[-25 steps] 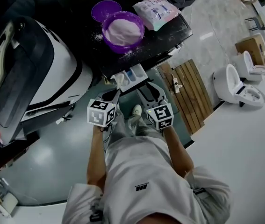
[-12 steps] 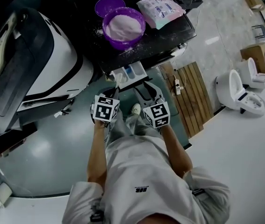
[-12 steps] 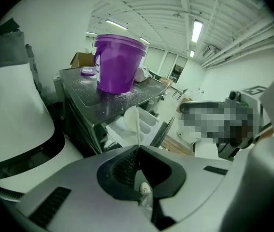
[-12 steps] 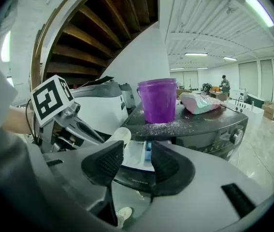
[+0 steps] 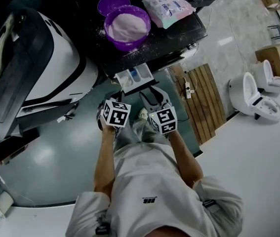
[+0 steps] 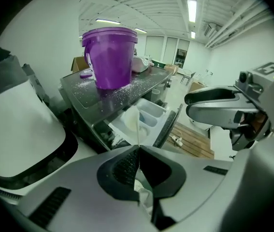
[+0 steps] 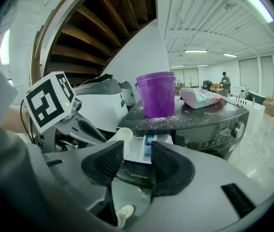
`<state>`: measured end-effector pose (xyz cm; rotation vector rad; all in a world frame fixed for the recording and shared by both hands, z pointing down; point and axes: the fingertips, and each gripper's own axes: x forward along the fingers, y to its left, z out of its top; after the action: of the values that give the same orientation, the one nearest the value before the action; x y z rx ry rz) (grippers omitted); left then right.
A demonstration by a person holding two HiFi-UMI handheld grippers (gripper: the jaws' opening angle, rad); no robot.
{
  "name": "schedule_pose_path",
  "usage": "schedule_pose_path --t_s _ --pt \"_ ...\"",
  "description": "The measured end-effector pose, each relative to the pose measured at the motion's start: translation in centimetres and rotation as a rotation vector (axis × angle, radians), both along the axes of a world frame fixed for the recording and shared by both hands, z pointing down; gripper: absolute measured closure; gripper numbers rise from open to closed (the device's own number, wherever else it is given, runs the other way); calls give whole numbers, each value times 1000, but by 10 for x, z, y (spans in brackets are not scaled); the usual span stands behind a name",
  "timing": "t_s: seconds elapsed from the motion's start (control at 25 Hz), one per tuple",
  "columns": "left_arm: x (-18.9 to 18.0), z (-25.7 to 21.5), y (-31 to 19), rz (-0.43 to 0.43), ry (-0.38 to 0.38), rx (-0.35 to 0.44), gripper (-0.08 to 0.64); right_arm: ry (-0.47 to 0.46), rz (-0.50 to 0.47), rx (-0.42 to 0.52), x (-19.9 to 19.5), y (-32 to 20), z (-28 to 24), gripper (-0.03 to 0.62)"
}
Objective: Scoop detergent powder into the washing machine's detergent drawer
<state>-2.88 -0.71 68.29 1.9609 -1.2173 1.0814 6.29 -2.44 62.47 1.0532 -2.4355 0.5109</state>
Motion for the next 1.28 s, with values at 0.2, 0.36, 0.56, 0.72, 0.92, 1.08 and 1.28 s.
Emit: schedule_pose_path --t_s 0.2,0.36,0.56,0.72,0.92,1.08,1.28 --pt "-1 3 -3 35 -107 21 545 -4 -3 -6 -1 -2 2 414" --pt "-2 4 -4 80 -202 31 545 -7 -5 -8 -3 -4 4 415" --pt "-3 1 -4 110 -268 51 545 -8 -1 -11 -4 -5 6 416" --pt "-3 -4 -5 129 -319 75 545 -9 3 -13 -4 -6 7 417" --pt "-2 5 -4 149 -337 72 545 -7 2 -18 -6 -4 10 417" --pt "-2 -1 -5 142 -325 80 545 -7 4 -19 -5 -5 10 417" --pt "1 4 -3 139 -307 75 545 -1 7 -22 -5 -6 12 417"
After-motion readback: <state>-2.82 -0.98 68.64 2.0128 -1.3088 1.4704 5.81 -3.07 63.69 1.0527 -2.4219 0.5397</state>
